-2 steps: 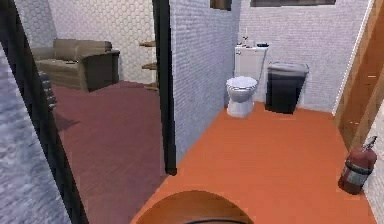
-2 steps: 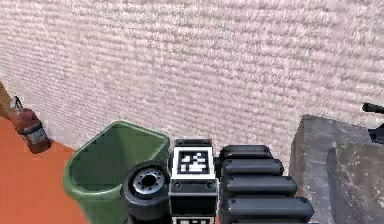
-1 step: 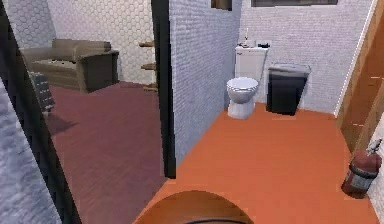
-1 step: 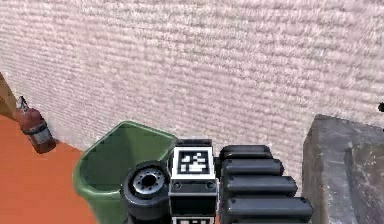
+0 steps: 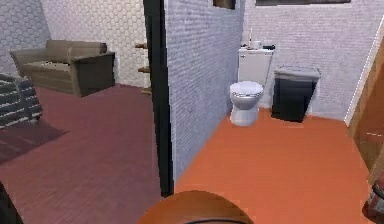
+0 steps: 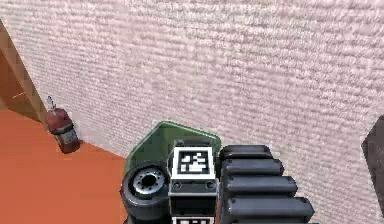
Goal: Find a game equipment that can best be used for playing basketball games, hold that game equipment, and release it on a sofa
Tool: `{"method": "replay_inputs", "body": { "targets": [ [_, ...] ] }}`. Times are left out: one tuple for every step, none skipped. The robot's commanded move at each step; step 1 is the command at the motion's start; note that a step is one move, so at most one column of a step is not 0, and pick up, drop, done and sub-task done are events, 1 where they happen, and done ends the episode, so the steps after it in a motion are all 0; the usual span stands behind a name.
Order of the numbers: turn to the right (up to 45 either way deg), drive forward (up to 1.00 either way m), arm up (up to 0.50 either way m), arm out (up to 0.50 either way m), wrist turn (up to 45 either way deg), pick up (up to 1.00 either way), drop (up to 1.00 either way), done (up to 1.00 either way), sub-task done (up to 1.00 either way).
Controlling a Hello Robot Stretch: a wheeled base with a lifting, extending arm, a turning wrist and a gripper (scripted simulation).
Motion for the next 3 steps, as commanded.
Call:
{"method": "replay_inputs", "body": {
  "targets": [
    [21.0, 0.00, 0.00, 0.00, 0.0, 0.00, 0.00, 0.00, 0.00],
    [0.0, 0.60, 0.00, 0.00, 0.0, 0.00, 0.00, 0.00, 0.00],
    [21.0, 0.00, 0.00, 0.00, 0.0, 0.00, 0.00, 0.00, 0.00]
  ]
}}
